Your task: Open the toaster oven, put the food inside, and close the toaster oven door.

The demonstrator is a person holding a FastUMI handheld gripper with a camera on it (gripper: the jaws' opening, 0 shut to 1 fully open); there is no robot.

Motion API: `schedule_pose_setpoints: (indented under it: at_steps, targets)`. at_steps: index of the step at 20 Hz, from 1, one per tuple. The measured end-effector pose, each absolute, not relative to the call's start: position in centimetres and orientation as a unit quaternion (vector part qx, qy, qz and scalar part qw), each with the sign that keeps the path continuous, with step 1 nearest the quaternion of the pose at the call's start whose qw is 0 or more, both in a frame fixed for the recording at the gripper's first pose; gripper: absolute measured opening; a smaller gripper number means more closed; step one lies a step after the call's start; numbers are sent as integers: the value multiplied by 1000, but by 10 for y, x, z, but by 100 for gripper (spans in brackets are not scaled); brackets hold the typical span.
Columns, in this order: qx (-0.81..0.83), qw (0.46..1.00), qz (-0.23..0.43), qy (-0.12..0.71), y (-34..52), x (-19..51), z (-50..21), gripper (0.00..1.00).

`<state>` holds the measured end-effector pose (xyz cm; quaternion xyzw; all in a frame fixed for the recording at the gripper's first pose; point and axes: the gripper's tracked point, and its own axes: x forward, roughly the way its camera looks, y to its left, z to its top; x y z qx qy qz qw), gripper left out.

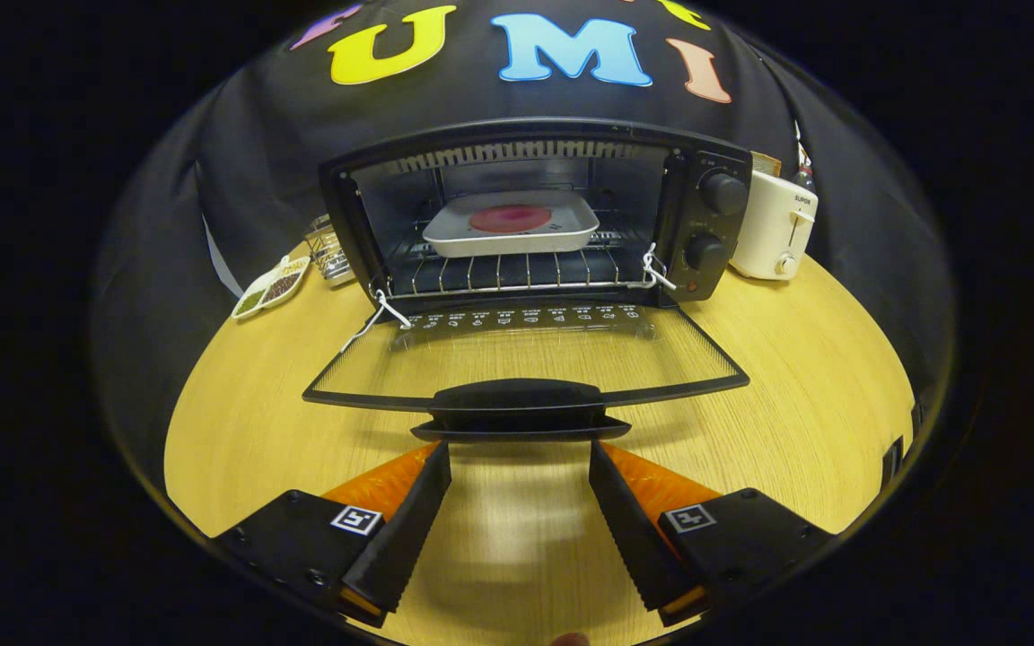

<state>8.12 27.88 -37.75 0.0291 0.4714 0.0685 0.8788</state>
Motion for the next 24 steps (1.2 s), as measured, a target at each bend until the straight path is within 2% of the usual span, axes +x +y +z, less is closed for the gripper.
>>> schedule_pose_setpoints:
  at_steps: [13, 24]
  targets:
    - [69, 888, 69, 449, 281, 98, -343, 98]
    - [13, 935, 98, 341, 277, 145, -287, 97]
